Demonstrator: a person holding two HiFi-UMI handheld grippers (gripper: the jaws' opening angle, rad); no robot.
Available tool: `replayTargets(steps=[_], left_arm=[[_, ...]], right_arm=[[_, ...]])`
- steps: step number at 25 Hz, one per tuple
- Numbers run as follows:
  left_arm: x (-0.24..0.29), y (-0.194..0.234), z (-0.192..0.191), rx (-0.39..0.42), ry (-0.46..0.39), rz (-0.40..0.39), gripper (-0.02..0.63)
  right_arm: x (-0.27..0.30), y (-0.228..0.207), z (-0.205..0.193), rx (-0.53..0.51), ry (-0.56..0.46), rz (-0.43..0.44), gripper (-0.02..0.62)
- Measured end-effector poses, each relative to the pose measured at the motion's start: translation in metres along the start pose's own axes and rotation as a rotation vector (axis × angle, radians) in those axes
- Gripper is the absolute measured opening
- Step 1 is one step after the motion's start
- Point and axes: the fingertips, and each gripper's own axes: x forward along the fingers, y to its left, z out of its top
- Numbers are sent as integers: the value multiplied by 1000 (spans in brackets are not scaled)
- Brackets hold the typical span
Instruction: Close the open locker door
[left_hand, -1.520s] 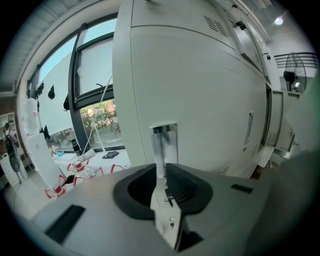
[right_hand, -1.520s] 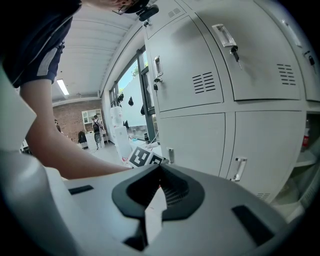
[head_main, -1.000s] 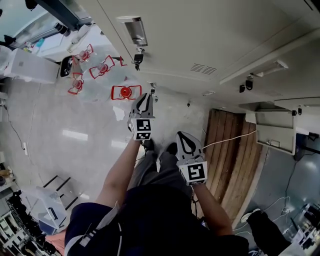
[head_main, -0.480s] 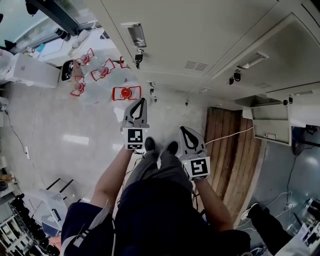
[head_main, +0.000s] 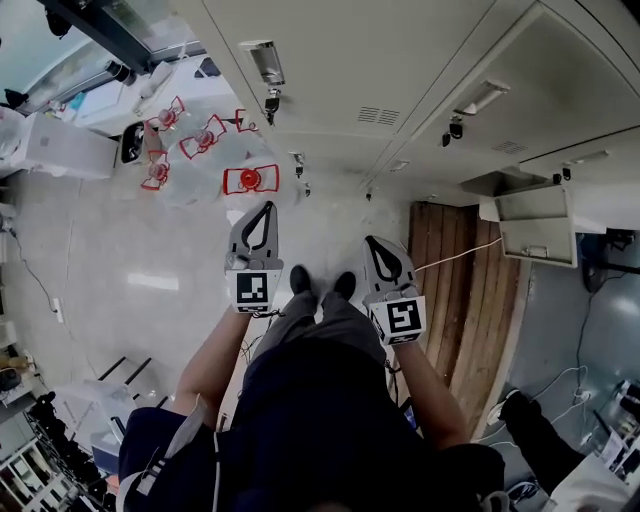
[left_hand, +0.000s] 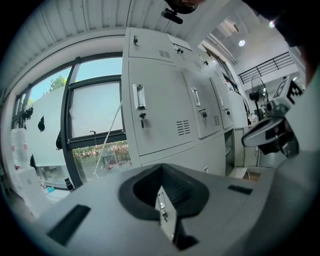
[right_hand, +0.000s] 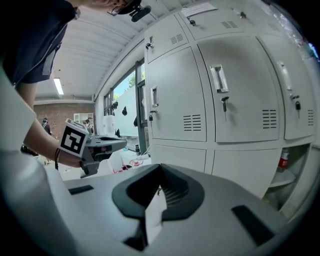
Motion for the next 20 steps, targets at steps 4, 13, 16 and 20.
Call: replayTargets(steps=[4, 13, 16, 20], left_arm=[[-14, -3, 13, -10, -32, -10, 3], [-42, -12, 28, -20, -37, -67, 3], [-48, -13, 35, -19, -61, -76, 3], [-54, -12, 40, -26, -78, -80, 3]], right_arm=[[-8, -3, 3, 8, -2, -20, 0], [-28, -10, 21, 5, -26, -75, 8], [-35, -15, 26, 5, -32, -105, 12], [-43, -18, 32, 4, -41, -132, 12]])
